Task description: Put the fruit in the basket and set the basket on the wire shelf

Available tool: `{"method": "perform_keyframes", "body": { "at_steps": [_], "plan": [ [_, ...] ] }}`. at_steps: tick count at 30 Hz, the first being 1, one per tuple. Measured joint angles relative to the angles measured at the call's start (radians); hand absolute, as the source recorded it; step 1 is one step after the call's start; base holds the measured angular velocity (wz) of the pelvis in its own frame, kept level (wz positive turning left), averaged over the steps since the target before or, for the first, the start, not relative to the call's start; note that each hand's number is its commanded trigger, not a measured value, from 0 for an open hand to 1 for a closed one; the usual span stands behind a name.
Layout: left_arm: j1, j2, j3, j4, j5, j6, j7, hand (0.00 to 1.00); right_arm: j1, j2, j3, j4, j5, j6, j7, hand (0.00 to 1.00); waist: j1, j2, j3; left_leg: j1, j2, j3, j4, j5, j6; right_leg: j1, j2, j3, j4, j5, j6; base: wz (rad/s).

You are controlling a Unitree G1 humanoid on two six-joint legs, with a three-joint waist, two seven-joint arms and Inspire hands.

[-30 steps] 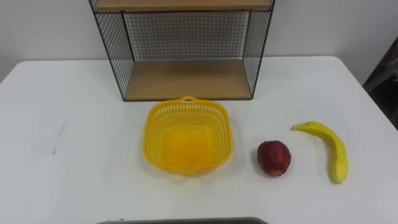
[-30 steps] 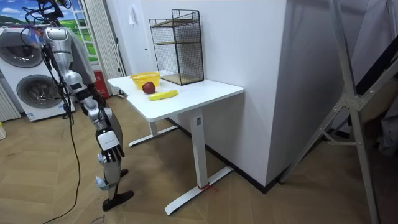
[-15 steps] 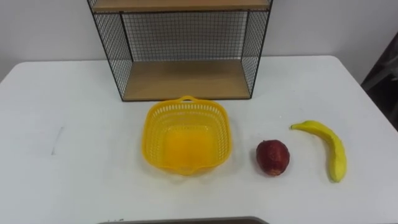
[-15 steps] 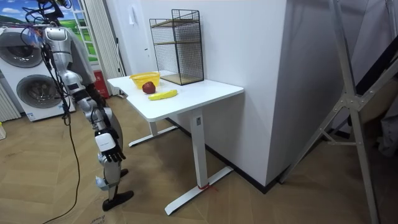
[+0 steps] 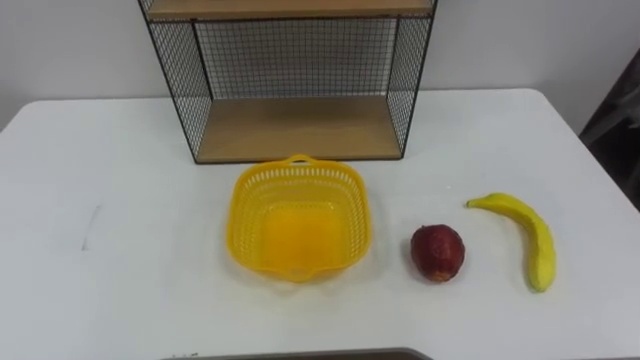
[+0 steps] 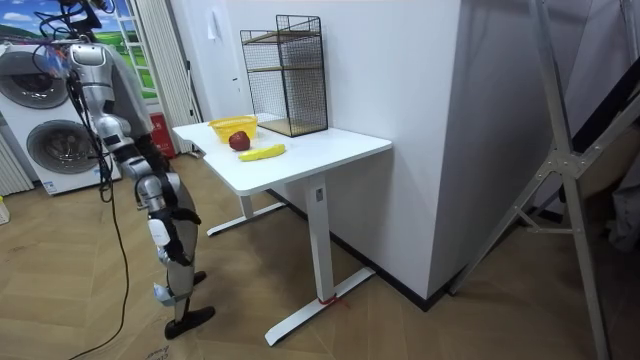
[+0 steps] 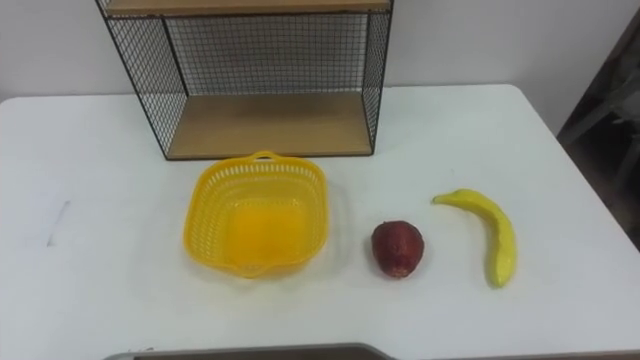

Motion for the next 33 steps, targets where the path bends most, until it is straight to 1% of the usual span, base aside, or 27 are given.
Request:
{"method": "perform_keyframes", "body": {
  "at_steps": [1,2,3,4,5,6,7,9,10,11,12,13,15,16,17,18,19,20,21,22,23,24,26,27,29,31,33],
  "plan": [
    [0.006,0.000,0.011,-0.003,-0.001,0.000,0.000,0.00,-0.003,-0.002,-0.034,-0.016,0.027,-0.001,-0.015,0.00,-0.007,-0.001,-0.0005,0.000,0.000,0.000,0.000,0.000,0.000,0.001,0.000,0.000,-0.001,-0.001,0.001,0.00],
    [0.023,0.000,0.028,-0.019,0.000,0.000,0.000,0.00,-0.003,-0.006,-0.092,-0.047,0.082,-0.007,-0.040,0.00,-0.024,-0.004,-0.0025,0.002,-0.001,0.000,-0.001,0.000,0.000,0.002,0.000,0.000,-0.001,-0.001,0.001,0.00],
    [0.035,0.002,0.045,-0.039,0.000,-0.001,0.000,0.00,-0.003,-0.015,-0.131,-0.071,0.135,-0.019,-0.065,0.00,-0.030,-0.007,-0.0030,0.002,-0.001,0.000,-0.002,0.000,0.000,0.002,0.000,0.000,-0.001,0.000,0.001,0.00],
    [0.038,0.004,0.051,-0.045,0.000,-0.002,0.000,0.00,-0.004,-0.021,-0.149,-0.079,0.155,-0.024,-0.080,0.00,-0.031,-0.009,-0.0029,0.002,-0.001,0.000,-0.002,0.000,0.000,0.002,0.000,0.000,-0.001,0.000,0.001,0.00],
    [0.041,0.006,0.067,-0.055,0.001,-0.002,0.000,0.00,-0.004,-0.032,-0.188,-0.113,0.187,-0.030,-0.122,0.00,-0.031,-0.016,-0.0052,0.004,-0.002,0.000,-0.005,0.000,0.000,0.002,0.000,0.001,0.000,0.000,0.001,0.00],
    [0.043,0.008,0.079,-0.060,0.004,-0.006,0.001,0.00,-0.007,-0.044,-0.229,-0.153,0.195,-0.033,-0.170,0.00,-0.037,-0.019,-0.0054,0.004,-0.003,0.001,-0.005,0.000,0.000,0.000,-0.001,0.004,0.001,-0.001,0.001,0.00],
    [0.044,0.010,0.081,-0.060,0.004,-0.006,0.002,0.00,-0.013,-0.052,-0.246,-0.171,0.194,-0.037,-0.194,0.00,-0.044,-0.021,-0.0053,0.003,-0.003,0.001,-0.005,0.000,0.000,0.000,0.000,0.005,0.000,-0.001,0.001,0.00],
    [0.050,0.017,0.085,-0.064,0.003,-0.012,0.004,0.00,-0.033,-0.075,-0.299,-0.264,0.167,-0.054,-0.289,0.00,-0.055,-0.029,-0.0051,0.002,-0.004,0.002,-0.006,0.000,0.000,-0.003,-0.001,0.009,0.000,-0.002,0.003,0.00],
    [0.053,0.018,0.091,-0.078,0.004,-0.013,0.004,0.00,-0.036,-0.080,-0.325,-0.325,0.132,-0.063,-0.336,0.00,-0.057,-0.035,-0.0052,0.001,-0.005,0.001,-0.007,0.000,0.000,-0.003,-0.001,0.009,-0.001,-0.003,0.004,0.00],
    [0.054,0.018,0.094,-0.086,0.003,-0.014,0.004,0.00,-0.035,-0.081,-0.333,-0.358,0.110,-0.069,-0.363,0.00,-0.057,-0.038,-0.0052,0.000,-0.005,0.001,-0.007,0.000,0.000,-0.004,-0.001,0.010,-0.001,-0.002,0.004,0.00],
    [0.056,0.018,0.093,-0.105,0.003,-0.016,0.004,0.00,-0.033,-0.082,-0.342,-0.443,0.060,-0.079,-0.419,0.00,-0.054,-0.042,-0.0056,-0.008,-0.005,0.001,-0.007,0.000,0.000,-0.013,-0.001,0.011,0.001,-0.002,0.004,0.00],
    [0.055,0.019,0.093,-0.110,0.004,-0.019,0.004,0.00,-0.033,-0.082,-0.342,-0.490,0.034,-0.085,-0.446,0.00,-0.055,-0.043,-0.0048,-0.015,-0.005,0.001,-0.007,0.000,0.001,-0.019,0.000,0.012,0.001,-0.002,0.004,0.00],
    [0.052,0.019,0.091,-0.116,0.004,-0.037,0.004,0.00,-0.036,-0.082,-0.342,-0.659,-0.130,-0.105,-0.544,0.00,-0.053,-0.046,-0.0051,-0.035,-0.006,0.002,-0.004,0.001,0.001,-0.038,0.000,0.016,0.001,0.001,0.006,0.00],
    [0.051,0.020,0.089,-0.115,0.004,-0.040,0.004,0.00,-0.036,-0.082,-0.340,-0.699,-0.178,-0.112,-0.567,0.00,-0.050,-0.047,-0.0050,-0.039,-0.007,0.002,-0.002,0.001,0.001,-0.041,0.000,0.017,0.002,0.001,0.007,0.00],
    [0.051,0.024,0.075,-0.115,0.004,-0.041,0.005,0.00,-0.037,-0.083,-0.333,-0.781,-0.258,-0.121,-0.614,0.00,-0.046,-0.048,-0.0048,-0.045,-0.008,0.002,0.002,0.000,0.001,-0.048,-0.001,0.018,0.004,0.002,0.007,0.00],
    [0.049,0.027,0.063,-0.115,0.004,-0.042,0.007,0.00,-0.037,-0.085,-0.309,-0.853,-0.337,-0.138,-0.654,0.00,-0.041,-0.046,-0.0021,-0.050,-0.008,0.002,0.002,0.000,0.001,-0.054,-0.001,0.018,0.007,0.002,0.007,0.00],
    [0.049,0.029,0.052,-0.115,0.004,-0.042,0.011,0.00,-0.037,-0.086,-0.294,-0.879,-0.379,-0.149,-0.670,0.00,-0.041,-0.045,0.0004,-0.051,-0.008,0.002,0.002,0.000,0.001,-0.056,-0.001,0.018,0.008,0.002,0.007,0.00],
    [0.049,0.029,0.037,-0.115,0.004,-0.047,0.021,0.00,-0.037,-0.086,-0.267,-0.934,-0.450,-0.159,-0.682,0.00,-0.039,-0.047,0.0015,-0.054,-0.008,0.002,0.001,0.000,0.001,-0.060,-0.001,0.018,0.007,0.002,0.007,0.00],
    [0.046,0.028,0.023,-0.112,0.004,-0.058,0.020,0.00,-0.033,-0.086,-0.244,-1.003,-0.494,-0.159,-0.686,0.00,-0.029,-0.049,0.0025,-0.054,-0.008,0.005,-0.001,0.000,0.001,-0.061,-0.001,0.019,0.007,0.001,0.007,-0.03],
    [0.045,0.030,0.011,-0.110,0.004,-0.062,0.021,0.00,-0.031,-0.087,-0.231,-1.039,-0.517,-0.160,-0.686,0.00,-0.024,-0.042,0.0084,-0.053,-0.008,0.007,-0.002,0.000,0.001,-0.061,-0.001,0.021,0.007,0.002,0.007,-0.08],
    [0.041,0.030,-0.002,-0.108,0.004,-0.066,0.020,0.00,-0.032,-0.087,-0.203,-1.103,-0.556,-0.164,-0.684,0.00,-0.014,-0.044,0.0087,-0.050,-0.008,0.011,-0.004,0.000,0.001,-0.062,-0.001,0.026,0.009,0.001,0.007,-0.09],
    [0.031,0.032,-0.014,-0.100,0.002,-0.069,0.020,0.00,-0.032,-0.087,-0.172,-1.152,-0.580,-0.178,-0.683,0.00,-0.005,-0.037,0.0117,-0.051,-0.008,0.012,-0.006,0.000,0.001,-0.065,-0.001,0.027,0.008,0.001,0.007,-0.07],
    [0.015,0.034,-0.030,-0.090,0.002,-0.079,0.020,0.00,-0.032,-0.087,-0.126,-1.200,-0.614,-0.194,-0.675,0.00,0.010,-0.038,0.0098,-0.052,-0.007,0.015,-0.008,0.000,0.001,-0.069,-0.001,0.028,0.012,0.001,0.007,-0.04],
    [0.010,0.037,-0.045,-0.081,0.002,-0.088,0.020,0.00,-0.032,-0.088,-0.088,-1.225,-0.629,-0.197,-0.668,0.00,0.026,-0.030,0.0070,-0.051,-0.007,0.018,-0.009,0.000,0.001,-0.071,-0.001,0.033,0.012,0.001,0.007,-0.09],
    [0.009,0.037,-0.063,-0.074,0.004,-0.093,0.019,0.00,-0.032,-0.088,-0.036,-1.256,-0.646,-0.197,-0.638,0.00,0.041,-0.026,0.0041,-0.049,-0.007,0.026,-0.009,0.000,0.001,-0.072,-0.001,0.040,0.015,0.002,0.007,-0.10],
    [0.011,0.037,-0.068,-0.073,0.006,-0.095,0.019,0.00,-0.032,-0.088,0.009,-1.268,-0.670,-0.198,-0.604,0.00,0.045,-0.021,0.0046,-0.049,-0.007,0.025,-0.010,0.000,0.001,-0.071,-0.001,0.039,0.017,0.002,0.007,0.02],
    [0.010,0.038,-0.077,-0.059,0.005,-0.100,0.012,0.00,-0.033,-0.088,0.058,-1.278,-0.719,-0.201,-0.549,0.00,0.058,-0.016,0.0039,-0.049,-0.007,0.023,-0.010,0.000,0.001,-0.070,-0.001,0.036,0.019,0.002,0.007,0.02]
  ]
}}
